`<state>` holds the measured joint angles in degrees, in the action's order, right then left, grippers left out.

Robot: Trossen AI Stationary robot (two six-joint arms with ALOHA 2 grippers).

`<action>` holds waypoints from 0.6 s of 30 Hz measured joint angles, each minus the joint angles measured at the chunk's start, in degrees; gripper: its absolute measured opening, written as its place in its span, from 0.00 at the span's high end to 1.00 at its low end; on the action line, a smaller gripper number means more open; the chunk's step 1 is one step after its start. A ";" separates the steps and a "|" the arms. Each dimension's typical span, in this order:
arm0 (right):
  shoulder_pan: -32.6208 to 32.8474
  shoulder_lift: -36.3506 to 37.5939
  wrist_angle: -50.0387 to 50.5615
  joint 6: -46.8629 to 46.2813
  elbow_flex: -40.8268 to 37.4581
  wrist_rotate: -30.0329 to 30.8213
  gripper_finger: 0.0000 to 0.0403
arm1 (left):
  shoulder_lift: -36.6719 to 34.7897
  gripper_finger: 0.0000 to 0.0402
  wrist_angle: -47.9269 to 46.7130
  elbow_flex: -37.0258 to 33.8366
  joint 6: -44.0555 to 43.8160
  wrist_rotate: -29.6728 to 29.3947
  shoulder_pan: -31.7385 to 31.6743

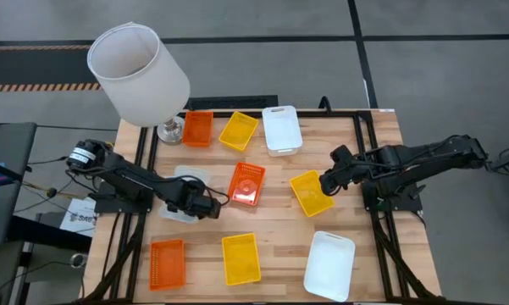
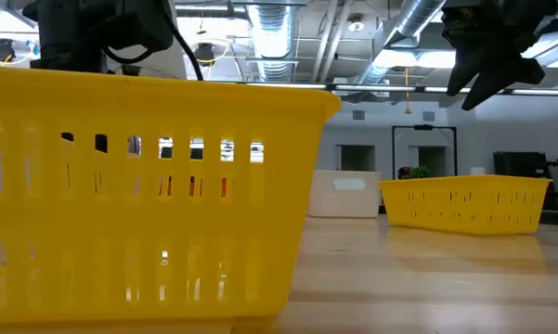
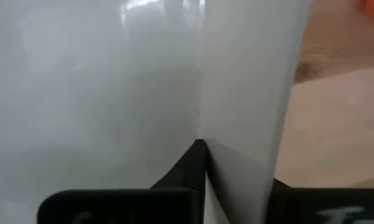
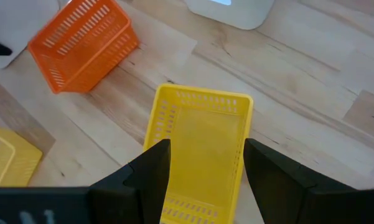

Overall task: Stack baskets by color
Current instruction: Stack the middle white bin on top of the top white bin

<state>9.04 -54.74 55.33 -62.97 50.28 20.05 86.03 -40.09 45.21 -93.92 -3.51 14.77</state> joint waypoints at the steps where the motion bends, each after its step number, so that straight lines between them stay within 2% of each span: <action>1: 0.00 0.00 0.00 0.18 0.00 0.00 0.44 | -0.06 0.99 0.09 0.08 0.06 0.50 -0.05; 7: 0.00 0.06 0.14 1.57 0.00 -0.13 0.44 | -2.34 1.00 -2.37 6.72 -0.54 0.21 0.01; 14: -0.09 2.80 -0.19 1.50 -0.04 -0.16 0.44 | -3.72 1.00 -5.79 21.20 -0.20 -8.28 -1.65; 18: -0.12 5.78 -0.03 0.89 -0.04 0.45 0.44 | -2.26 1.00 -5.16 28.63 3.99 -13.75 -6.35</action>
<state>8.91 -48.96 55.30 -62.07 50.24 20.51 83.77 -45.24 73.84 -89.93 -17.26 8.42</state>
